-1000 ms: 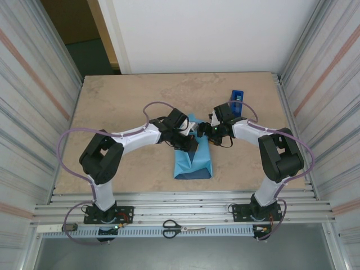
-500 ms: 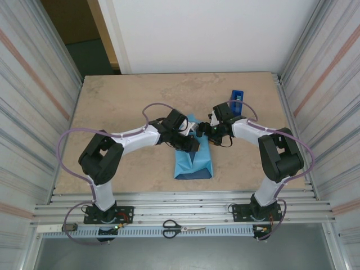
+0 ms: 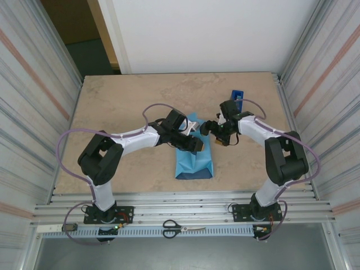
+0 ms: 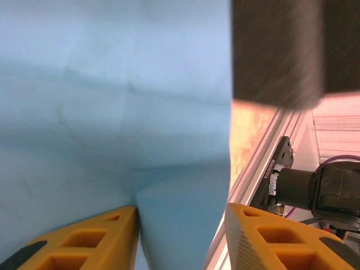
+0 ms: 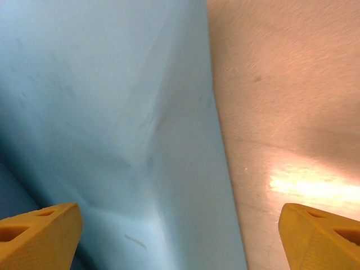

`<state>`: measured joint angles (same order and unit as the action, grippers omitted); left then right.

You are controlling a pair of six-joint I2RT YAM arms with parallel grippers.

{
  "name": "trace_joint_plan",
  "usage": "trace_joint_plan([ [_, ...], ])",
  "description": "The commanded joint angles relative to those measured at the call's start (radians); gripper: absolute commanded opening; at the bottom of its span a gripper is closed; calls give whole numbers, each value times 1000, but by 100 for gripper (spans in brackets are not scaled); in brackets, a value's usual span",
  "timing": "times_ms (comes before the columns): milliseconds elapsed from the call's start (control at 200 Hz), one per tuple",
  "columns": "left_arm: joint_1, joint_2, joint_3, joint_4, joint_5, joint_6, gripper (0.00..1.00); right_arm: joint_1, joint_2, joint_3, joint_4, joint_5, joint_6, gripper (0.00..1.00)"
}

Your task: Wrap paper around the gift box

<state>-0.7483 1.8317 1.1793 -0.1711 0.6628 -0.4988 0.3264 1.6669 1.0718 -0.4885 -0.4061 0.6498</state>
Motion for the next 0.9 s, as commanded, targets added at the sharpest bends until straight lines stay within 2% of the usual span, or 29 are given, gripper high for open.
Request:
trace_joint_plan([
  [0,-18,90,-70,-55,-78,25,48,-31,-73,10,-45,24,-12,90],
  [241,-17,83,-69,-48,-66,36,67,-74,-170,-38,-49,42,-12,92],
  [346,-17,83,-71,-40,-54,39,73,-83,-200,-59,-45,36,-10,92],
  [426,-17,83,-72,-33,-47,40,75,-85,-208,-77,-21,2,-9,93],
  [576,-18,87,-72,-28,-32,45,77,-75,-152,-81,29,-147,-13,93],
  [892,-17,84,-80,-35,-28,53,75,-22,-4,-40,57,-183,-22,89],
])
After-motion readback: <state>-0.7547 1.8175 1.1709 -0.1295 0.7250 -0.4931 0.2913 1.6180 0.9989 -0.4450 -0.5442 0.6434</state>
